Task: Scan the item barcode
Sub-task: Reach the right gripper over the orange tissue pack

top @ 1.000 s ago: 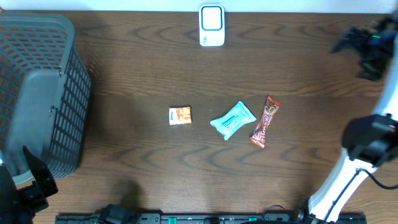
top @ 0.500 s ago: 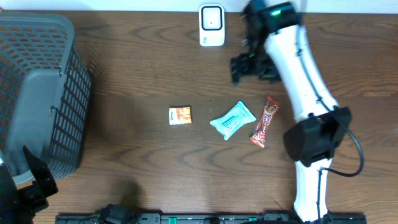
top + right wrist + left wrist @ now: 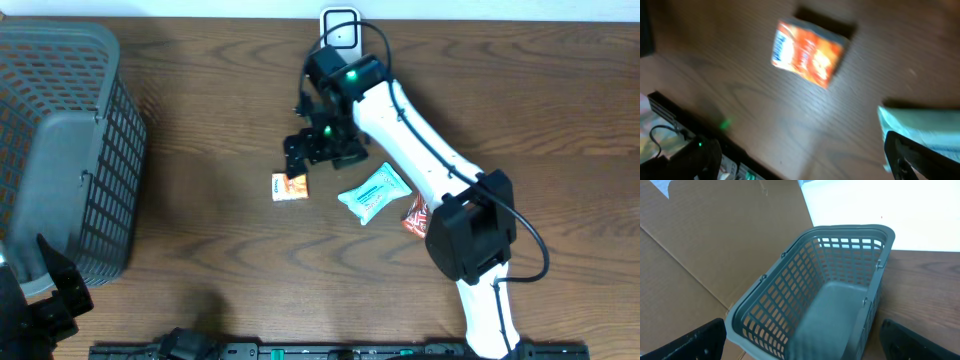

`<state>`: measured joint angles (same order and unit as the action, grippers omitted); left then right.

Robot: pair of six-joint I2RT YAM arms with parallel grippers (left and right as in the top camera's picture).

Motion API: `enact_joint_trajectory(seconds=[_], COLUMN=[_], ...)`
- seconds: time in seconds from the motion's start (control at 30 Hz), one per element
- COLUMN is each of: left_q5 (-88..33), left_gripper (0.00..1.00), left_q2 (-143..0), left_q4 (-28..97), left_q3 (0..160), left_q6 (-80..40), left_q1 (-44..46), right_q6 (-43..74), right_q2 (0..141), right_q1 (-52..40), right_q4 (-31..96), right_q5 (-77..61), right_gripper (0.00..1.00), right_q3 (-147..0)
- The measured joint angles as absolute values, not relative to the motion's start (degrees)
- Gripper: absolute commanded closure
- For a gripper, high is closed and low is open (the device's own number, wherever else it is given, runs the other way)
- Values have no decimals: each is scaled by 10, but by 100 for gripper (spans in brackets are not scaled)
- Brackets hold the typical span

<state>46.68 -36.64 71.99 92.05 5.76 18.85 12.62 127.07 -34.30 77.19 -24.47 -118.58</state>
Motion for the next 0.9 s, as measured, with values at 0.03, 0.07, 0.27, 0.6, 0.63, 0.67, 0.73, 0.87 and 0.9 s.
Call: enact_joint_trajectory(seconds=[0.03, 0.07, 0.27, 0.6, 0.63, 0.67, 0.73, 0.87, 0.9], left_q5=[467, 467, 467, 467, 467, 467, 467, 467, 467], left_gripper=[2, 2, 2, 2, 2, 2, 2, 2, 2], left_q2=[-366, -366, -366, -366, -366, -366, -366, -366, -366], left_q4=[720, 720, 720, 720, 720, 720, 720, 720, 720], left_q3=[921, 921, 921, 921, 921, 921, 921, 921, 921], left_q6=[58, 58, 58, 58, 58, 58, 58, 58, 58], left_q1=[189, 189, 189, 189, 189, 189, 189, 189, 189], right_q6=[128, 132, 137, 145, 145, 145, 146, 147, 147], right_q2=[1271, 1271, 1271, 1299, 1312, 1323, 1349, 1392, 1396], right_q1=[-349, -356, -402, -421, -421, -421, -421, -421, -421], right_q4=[764, 756, 701, 665, 664, 662, 656, 643, 642], right_q5=[-244, -240, -213, -202, -201, -201, -201, -203, -208], right_gripper=[27, 43, 99, 99, 99, 99, 99, 99, 99], right_q3=[-1186, -1186, -1185, -1185, -1185, -1185, -1185, -1183, -1183])
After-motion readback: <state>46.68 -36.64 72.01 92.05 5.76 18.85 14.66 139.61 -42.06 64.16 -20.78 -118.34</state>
